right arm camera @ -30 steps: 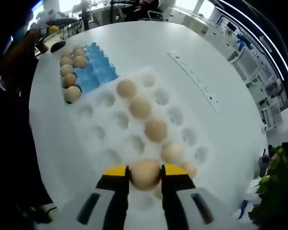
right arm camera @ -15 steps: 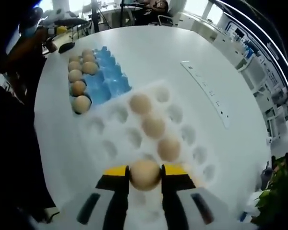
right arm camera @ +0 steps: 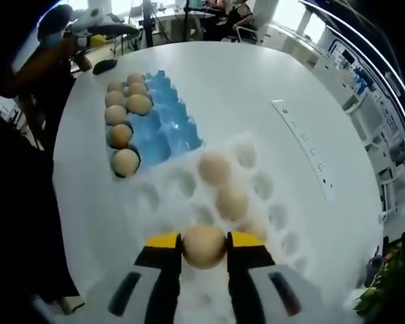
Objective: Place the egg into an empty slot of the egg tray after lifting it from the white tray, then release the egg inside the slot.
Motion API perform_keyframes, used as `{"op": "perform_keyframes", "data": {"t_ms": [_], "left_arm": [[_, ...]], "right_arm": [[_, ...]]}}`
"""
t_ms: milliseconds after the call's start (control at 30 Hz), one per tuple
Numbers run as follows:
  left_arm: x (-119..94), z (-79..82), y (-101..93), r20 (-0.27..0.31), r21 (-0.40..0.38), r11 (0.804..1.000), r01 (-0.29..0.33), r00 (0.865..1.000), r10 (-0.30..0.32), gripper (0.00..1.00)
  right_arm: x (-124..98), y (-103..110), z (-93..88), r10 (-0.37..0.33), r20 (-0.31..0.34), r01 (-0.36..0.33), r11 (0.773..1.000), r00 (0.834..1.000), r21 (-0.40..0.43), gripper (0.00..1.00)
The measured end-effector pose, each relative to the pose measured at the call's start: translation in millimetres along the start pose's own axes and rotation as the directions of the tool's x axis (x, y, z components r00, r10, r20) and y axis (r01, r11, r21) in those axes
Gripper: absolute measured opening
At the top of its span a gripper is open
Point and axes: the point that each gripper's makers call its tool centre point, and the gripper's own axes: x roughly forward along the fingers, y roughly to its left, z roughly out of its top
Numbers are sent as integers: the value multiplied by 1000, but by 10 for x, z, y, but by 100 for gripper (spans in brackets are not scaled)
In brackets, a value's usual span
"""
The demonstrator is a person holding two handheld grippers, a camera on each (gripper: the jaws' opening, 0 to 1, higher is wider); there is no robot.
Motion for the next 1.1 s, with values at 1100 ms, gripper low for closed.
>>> {"op": "perform_keyframes", "data": {"t_ms": [1100], "left_arm": [[-21,-25,9,1,-6,1000,-9,1000,9,59]], "right_arm": [[292,471,791,129,73,-117,981,989,-152,26]]}}
